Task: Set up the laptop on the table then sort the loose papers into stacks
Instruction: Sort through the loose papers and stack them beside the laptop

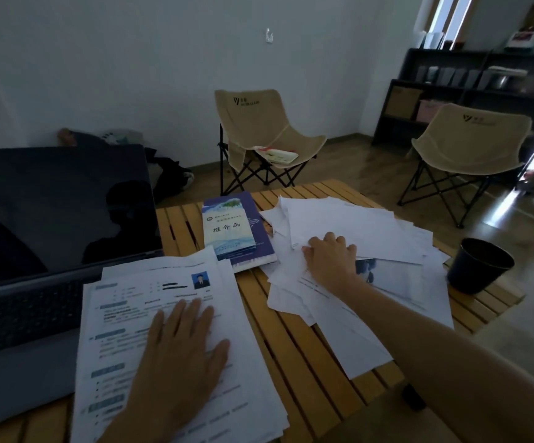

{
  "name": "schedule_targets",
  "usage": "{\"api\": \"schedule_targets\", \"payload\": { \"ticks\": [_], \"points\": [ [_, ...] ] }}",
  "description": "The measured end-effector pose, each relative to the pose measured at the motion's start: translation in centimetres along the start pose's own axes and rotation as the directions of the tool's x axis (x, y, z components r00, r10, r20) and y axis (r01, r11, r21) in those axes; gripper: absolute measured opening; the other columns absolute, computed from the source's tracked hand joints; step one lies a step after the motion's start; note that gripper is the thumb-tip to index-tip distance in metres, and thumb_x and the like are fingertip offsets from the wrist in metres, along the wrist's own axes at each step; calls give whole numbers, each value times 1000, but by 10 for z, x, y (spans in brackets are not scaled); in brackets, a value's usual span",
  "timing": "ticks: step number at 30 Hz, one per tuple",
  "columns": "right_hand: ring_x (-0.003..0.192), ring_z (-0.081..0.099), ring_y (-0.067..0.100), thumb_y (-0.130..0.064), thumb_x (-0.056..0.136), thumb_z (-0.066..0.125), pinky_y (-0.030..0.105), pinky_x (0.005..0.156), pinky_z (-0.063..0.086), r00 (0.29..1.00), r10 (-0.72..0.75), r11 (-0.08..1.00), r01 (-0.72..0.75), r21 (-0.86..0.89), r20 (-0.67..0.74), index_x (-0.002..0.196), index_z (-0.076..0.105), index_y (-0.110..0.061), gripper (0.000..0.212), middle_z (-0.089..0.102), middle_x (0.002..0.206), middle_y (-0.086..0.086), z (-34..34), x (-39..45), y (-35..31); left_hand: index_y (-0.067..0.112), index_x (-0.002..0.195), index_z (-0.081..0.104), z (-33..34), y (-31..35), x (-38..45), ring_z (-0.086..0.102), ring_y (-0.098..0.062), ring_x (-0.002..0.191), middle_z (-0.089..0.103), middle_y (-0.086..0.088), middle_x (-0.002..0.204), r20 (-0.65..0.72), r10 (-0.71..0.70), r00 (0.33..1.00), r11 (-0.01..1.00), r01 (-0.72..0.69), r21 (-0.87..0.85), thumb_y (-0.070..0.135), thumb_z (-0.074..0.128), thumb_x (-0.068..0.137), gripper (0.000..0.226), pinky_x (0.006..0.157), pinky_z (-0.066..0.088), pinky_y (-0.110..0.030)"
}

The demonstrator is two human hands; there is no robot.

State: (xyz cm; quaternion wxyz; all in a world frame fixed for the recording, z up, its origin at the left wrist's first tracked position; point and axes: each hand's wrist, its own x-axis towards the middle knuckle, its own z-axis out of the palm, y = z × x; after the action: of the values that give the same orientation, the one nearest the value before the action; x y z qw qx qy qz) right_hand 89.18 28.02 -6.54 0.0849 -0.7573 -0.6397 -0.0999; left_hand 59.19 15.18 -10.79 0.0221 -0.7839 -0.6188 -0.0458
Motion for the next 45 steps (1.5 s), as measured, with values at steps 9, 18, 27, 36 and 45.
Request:
{"api": "schedule_targets", "payload": {
  "ticks": [9, 18, 27, 36, 45],
  "points": [
    [113, 54, 23, -50, 100, 41, 44, 101, 37, 979, -148, 970, 171, -172, 138, 127, 52, -21, 41, 54, 125, 5, -19, 13, 18, 19, 121, 68, -3, 1, -1, 58, -27, 123, 64, -5, 130, 33, -19, 999, 1000, 20, -14, 61, 18, 95, 71, 111, 14, -40],
    [110, 55, 18, -42, 101, 49, 38, 102, 43, 977, -152, 984, 164, -70, 150, 124, 49, -19, 32, 58, 122, 3, -3, 21, -20, 17, 112, 73, 0, 4, 4, 64, -29, 114, 68, -6, 121, -66, -47, 997, 998, 44, -37, 61, 26, 91, 68, 105, 25, -41],
    [105, 58, 16, -45, 103, 44, 31, 95, 48, 978, -160, 987, 159, 18, 133, 124, 49, -20, 33, 59, 117, 2, -12, 15, -22, 16, 111, 73, 4, 2, 8, 63, -31, 115, 68, -8, 122, -30, -23, 999, 997, 21, -80, 65, 9, 91, 83, 112, 5, -39],
    [122, 43, 25, -58, 90, 52, 47, 105, 37, 963, -37, 999, 30, 30, 266, 124, 49, -17, 54, 44, 131, 7, -18, 28, -37, 15, 104, 77, 8, 2, 15, 65, -33, 110, 70, -9, 117, -3, -8, 1000, 992, 8, -123, 68, 10, 88, 86, 118, -5, -34],
    [113, 50, 24, -21, 95, 52, 34, 91, 46, 950, -161, 982, 182, -56, 268, 122, 50, -11, 29, 48, 125, 8, -44, -62, -7, 18, 109, 74, 5, 1, 7, 64, -28, 114, 69, -5, 120, 32, -7, 999, 999, 8, -48, 60, 38, 81, 62, 111, 13, -42]
  ]
}}
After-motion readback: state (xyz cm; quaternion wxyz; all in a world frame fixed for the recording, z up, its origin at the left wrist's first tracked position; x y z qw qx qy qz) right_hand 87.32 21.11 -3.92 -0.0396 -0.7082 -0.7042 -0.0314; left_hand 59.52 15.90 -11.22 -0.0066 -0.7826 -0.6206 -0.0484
